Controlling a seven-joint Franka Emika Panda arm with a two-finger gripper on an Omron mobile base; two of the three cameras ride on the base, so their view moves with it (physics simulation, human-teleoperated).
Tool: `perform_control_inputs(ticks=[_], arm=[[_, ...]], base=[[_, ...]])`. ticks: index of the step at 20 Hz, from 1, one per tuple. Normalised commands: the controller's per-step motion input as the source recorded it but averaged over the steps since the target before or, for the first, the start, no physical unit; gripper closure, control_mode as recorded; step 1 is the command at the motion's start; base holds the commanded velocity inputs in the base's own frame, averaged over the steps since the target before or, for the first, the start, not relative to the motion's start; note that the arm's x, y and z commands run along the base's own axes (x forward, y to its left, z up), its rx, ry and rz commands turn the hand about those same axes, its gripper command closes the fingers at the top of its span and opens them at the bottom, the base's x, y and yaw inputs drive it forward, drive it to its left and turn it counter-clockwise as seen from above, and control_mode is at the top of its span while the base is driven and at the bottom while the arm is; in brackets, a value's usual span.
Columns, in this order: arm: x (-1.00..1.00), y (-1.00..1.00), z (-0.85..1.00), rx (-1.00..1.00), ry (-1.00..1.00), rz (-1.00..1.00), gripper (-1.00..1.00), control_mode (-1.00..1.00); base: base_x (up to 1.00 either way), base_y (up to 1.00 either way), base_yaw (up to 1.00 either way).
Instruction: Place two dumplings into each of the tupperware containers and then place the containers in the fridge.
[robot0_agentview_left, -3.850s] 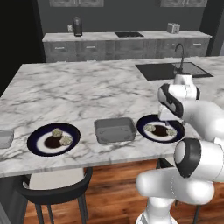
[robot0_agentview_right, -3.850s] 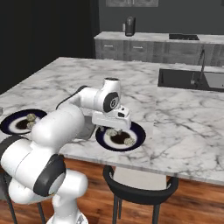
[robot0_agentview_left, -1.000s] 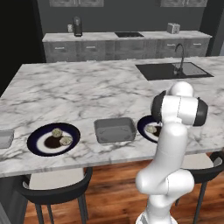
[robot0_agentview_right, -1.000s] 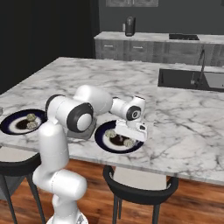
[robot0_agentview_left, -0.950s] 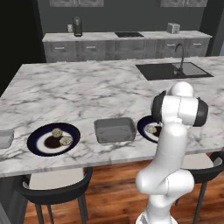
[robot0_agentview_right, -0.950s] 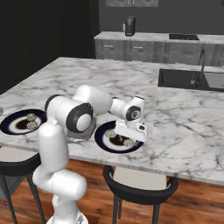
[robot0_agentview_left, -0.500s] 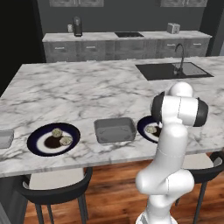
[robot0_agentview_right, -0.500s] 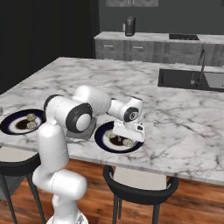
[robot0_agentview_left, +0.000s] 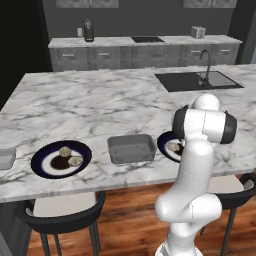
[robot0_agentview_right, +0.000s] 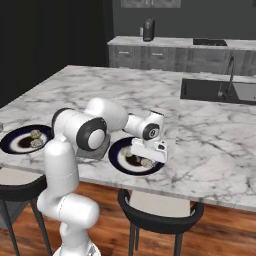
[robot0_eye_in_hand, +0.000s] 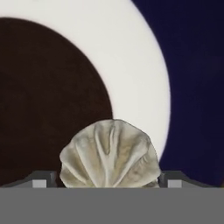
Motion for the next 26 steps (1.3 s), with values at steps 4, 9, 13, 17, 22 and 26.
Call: perform_control_inputs(ticks=[4,9,13,17,22,26], arm=[[0.03,0.00,-0.16,0.00,-0.01,0.00,1.00,-1.00],[-0.27,0.13,0.28,-0.01,-0.11,0.00,1.00,-1.00],[-0.26,0.76,0.69,-0.09,-0.09,0.00,1.00,-1.00],[-0.35,0.93,0.66,-0.07,-0.08,0.01,1.00,-1.00],[-0.30,1.00,0.52,-0.03,-0.04,0.02,1.00,-1.00],[-0.09,1.00,0.22,0.00,-0.07,0.05,1.00,-1.00]], base=[[0.00,0.00,0.00],[0.00,0.00,0.00],[0.00,0.00,0.00],[0.00,0.00,0.00],[0.00,0.00,0.00],[0.00,0.00,0.00]])
